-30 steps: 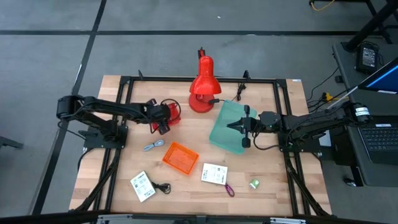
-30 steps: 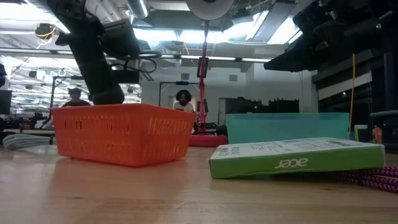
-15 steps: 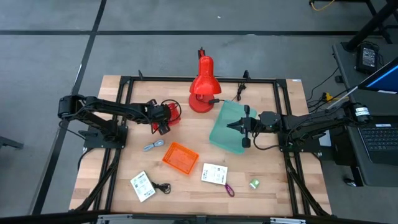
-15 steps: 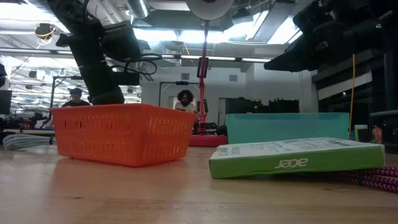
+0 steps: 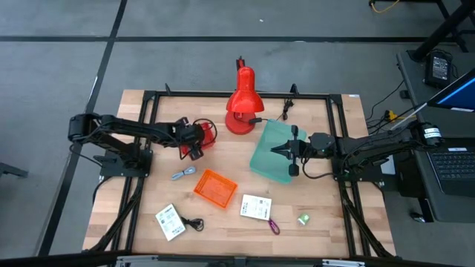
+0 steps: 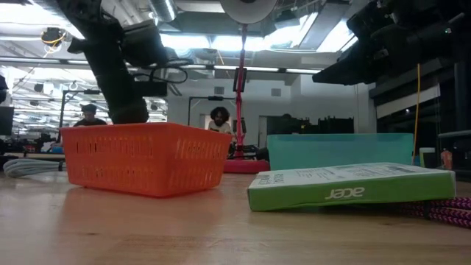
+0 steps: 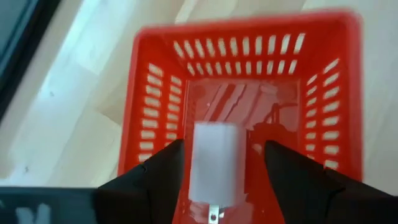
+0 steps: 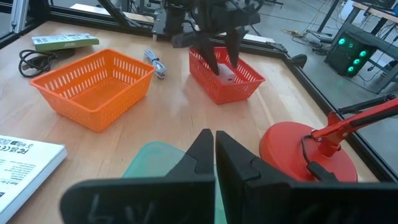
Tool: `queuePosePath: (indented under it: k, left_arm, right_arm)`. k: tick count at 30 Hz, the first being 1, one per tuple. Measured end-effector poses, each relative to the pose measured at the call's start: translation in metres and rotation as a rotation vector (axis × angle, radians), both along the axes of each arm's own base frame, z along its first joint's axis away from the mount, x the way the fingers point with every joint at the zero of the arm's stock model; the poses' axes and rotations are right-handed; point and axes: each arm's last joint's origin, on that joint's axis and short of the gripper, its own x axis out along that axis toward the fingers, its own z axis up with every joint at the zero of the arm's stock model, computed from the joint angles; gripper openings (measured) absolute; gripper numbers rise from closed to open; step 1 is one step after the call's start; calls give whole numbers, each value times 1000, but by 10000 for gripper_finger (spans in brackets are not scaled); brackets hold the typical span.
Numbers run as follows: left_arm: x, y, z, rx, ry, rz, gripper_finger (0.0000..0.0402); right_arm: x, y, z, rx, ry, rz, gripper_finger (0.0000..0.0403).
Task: Pick and place items into bin
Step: Put the blue charger cable into the blue bin
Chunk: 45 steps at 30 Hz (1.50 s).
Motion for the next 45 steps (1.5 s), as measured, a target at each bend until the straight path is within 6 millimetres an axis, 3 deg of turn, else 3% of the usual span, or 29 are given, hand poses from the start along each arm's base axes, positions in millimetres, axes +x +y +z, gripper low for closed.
queuePosePath:
  k: [19, 35, 45]
  left_arm:
    - [-19, -7, 51, 56, -222, -170, 88]
    - [-49, -20, 49, 38, -571, -388, 5]
    - [-57, -26, 51, 24, -706, -524, 1]
  right_arm:
    - [0, 0, -1, 0, 7, 0, 0]
    - [-2, 0, -6, 27, 32, -8, 0]
    - [-3, 0, -9, 53, 37, -14, 0]
